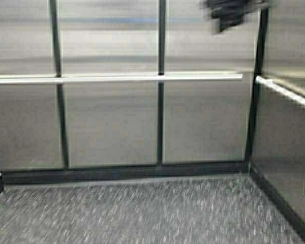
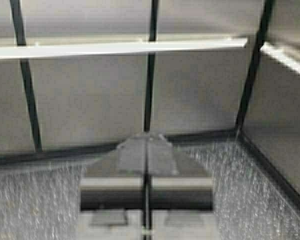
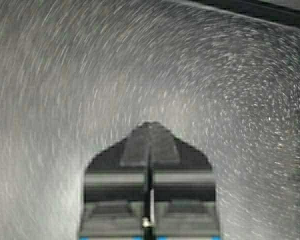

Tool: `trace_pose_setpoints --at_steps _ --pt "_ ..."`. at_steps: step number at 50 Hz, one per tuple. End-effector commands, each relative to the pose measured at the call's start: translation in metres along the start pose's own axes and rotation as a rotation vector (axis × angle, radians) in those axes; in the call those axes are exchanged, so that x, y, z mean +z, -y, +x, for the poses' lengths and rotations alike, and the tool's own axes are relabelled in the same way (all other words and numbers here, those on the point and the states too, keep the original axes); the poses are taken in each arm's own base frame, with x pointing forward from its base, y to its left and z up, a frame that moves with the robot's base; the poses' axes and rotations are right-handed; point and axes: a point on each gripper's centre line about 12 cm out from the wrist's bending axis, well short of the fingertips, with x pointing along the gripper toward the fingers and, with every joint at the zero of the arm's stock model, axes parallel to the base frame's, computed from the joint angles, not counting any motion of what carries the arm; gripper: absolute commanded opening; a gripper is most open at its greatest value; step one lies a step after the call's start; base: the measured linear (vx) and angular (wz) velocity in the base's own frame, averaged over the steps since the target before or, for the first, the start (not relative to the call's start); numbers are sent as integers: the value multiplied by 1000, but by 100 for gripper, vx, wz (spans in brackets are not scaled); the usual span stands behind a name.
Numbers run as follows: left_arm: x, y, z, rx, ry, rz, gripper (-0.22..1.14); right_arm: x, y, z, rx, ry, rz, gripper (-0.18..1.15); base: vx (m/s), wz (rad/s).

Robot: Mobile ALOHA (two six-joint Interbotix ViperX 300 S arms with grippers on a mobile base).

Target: Navigate to elevator, push the call button, then enter the elevator

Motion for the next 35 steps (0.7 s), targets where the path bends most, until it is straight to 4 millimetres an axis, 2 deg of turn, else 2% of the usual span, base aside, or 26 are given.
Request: trace_pose_setpoints --at_steps 1,3,6,12,15,25,35 --pt "-3 -4 12 24 -38 -20 2 19 15 -14 -5 122 99 5 47 8" --pt "-5 -5 13 29 -48 -32 2 12 8 -14 18 120 98 5 46 -6" --pt "-7 -5 13 30 -58 -47 2 7 20 -17 -8 123 128 5 43 -11" --pt "-5 -6 12 33 -60 -25 2 37 23 -28 -8 223 119 5 41 -4" --pt "-8 -6 15 37 -76 -33 2 44 29 -32 -29 241 90 5 43 6" --pt "-7 -6 14 36 -70 -25 2 24 34 -31 -56 183 30 5 44 11" --pt "-2 -6 14 34 -54 -17 2 36 33 -37 -52 226 25 5 41 1"
